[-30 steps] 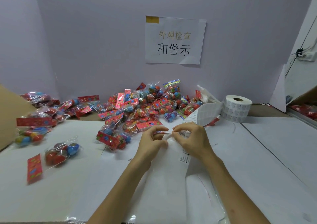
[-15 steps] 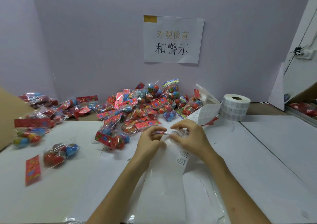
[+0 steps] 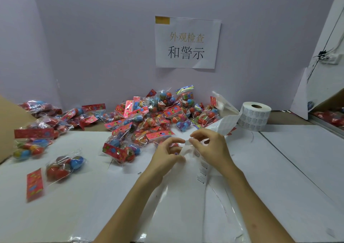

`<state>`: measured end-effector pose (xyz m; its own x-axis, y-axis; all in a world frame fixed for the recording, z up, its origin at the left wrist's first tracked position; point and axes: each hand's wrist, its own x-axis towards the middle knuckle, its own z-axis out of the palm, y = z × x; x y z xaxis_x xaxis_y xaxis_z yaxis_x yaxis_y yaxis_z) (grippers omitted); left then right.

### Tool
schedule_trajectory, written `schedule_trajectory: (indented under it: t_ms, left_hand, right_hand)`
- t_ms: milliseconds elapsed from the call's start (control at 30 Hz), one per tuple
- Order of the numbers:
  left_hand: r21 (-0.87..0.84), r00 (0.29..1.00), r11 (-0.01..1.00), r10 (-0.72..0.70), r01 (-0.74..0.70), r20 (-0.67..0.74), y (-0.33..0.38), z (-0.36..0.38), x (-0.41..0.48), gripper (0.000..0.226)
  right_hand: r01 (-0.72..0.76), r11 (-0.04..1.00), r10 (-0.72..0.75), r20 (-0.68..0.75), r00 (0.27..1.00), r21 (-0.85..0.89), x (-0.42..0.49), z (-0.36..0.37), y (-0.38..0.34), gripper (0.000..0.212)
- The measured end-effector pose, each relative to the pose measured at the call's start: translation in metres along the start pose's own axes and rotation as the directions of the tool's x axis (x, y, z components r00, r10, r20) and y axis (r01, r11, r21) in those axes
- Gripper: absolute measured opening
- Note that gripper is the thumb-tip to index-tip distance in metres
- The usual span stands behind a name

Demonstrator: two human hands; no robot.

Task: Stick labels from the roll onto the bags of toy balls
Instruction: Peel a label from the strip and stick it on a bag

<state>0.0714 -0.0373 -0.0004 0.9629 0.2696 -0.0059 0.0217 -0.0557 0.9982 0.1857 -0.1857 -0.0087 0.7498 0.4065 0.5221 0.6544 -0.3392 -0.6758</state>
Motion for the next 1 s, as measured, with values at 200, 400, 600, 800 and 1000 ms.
schedule_trajectory:
  t_ms: [200, 400, 600, 800, 1000]
  left_hand:
    - [0.112, 0.997, 0.993, 0.023, -0.031, 0.076, -0.002, 0.003, -0.001, 0.035]
    - [0.208, 0.991, 0.970, 0.114, -0.127, 0.076, -0.008, 0.008, 0.002, 0.017]
    - [0.149, 0.994, 0.983, 0.110, -0.109, 0.004, -0.007, 0.006, 0.003, 0.029]
    - [0.092, 0.984, 0.985, 0.152, -0.144, -0.090, -0.005, 0.007, 0.002, 0.039]
    - [0.285, 0.961, 0.930, 0.266, -0.234, -0.079, -0.015, 0.008, 0.005, 0.044]
  right_hand:
    - [-0.059, 0.996, 0.064, -0.091, 0.994, 0.060, 0.000, -0.004, 0.002, 0.010]
    - [-0.016, 0.999, 0.018, -0.062, 0.998, 0.032, -0.001, -0.001, -0.001, 0.006]
    - [0.059, 0.996, -0.065, 0.104, 0.992, 0.064, -0.004, 0.005, -0.003, 0.013]
    - [0.050, 0.998, -0.055, 0.224, 0.973, 0.026, -0.006, 0.006, -0.002, 0.051]
    - [0.060, 0.988, -0.076, 0.108, 0.991, 0.141, -0.005, 0.005, -0.005, 0.018]
